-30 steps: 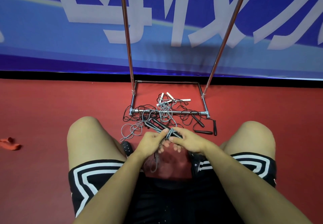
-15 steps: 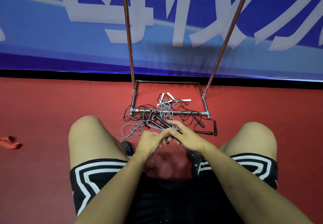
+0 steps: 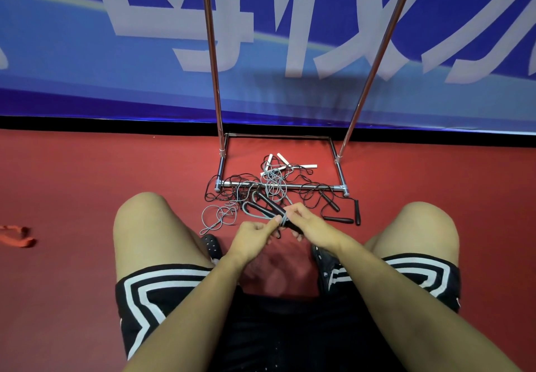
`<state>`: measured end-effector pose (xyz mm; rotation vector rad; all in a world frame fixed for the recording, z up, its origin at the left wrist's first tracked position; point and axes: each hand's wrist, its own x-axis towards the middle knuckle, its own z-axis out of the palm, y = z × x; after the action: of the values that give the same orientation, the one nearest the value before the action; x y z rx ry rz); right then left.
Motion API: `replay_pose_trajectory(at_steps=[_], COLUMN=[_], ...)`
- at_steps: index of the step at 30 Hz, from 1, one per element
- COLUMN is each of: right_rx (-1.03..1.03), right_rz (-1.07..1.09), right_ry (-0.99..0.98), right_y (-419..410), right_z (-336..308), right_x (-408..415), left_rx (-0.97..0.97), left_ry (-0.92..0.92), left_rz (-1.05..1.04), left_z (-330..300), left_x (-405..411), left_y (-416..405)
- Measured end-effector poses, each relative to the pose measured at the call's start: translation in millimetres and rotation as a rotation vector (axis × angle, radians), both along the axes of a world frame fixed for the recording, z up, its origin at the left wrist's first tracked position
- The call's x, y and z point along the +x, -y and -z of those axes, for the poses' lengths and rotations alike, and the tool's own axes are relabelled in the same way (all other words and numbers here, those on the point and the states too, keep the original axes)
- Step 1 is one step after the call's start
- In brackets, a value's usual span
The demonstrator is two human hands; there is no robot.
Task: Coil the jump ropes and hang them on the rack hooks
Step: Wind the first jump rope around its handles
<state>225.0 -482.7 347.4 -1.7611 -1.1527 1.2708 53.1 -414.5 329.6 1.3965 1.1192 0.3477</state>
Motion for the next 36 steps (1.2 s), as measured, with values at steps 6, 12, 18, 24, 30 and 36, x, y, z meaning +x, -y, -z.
replay_pose_trajectory(at_steps=[6, 12, 18, 24, 30, 36], right_rx=[0.078, 0.091, 0.093, 0.057, 0.015, -0.004], right_rz=[0.031, 0.121, 0.137, 0.045, 0.029, 0.052], right_ry=[0.001, 0.022, 0.043, 0.099, 0.047, -0.200], right_y=[1.2, 0.3, 2.2, 4.9, 6.7, 11.6], right_z=[6.2, 4.8, 1.9, 1.0, -4.5, -9.4], right_x=[5.5, 6.5, 9.1, 10.4, 11.4, 7.2], left_rx=[-0.115, -0.081, -0.048, 0.044, 0.067, -0.024], left_ry=[0.057, 0.099, 0.140, 0.114, 0.107, 0.153], left_rz=[-0.031, -0.037, 0.016, 0.081, 0.107, 0.119], left_z=[4.6, 6.6, 0.8, -2.1, -4.5, -9.6], left_x=[6.5, 8.2, 6.9, 3.4, -1.0, -1.2], left_y=[0.1, 0.5, 1.2, 4.9, 3.2, 4.2])
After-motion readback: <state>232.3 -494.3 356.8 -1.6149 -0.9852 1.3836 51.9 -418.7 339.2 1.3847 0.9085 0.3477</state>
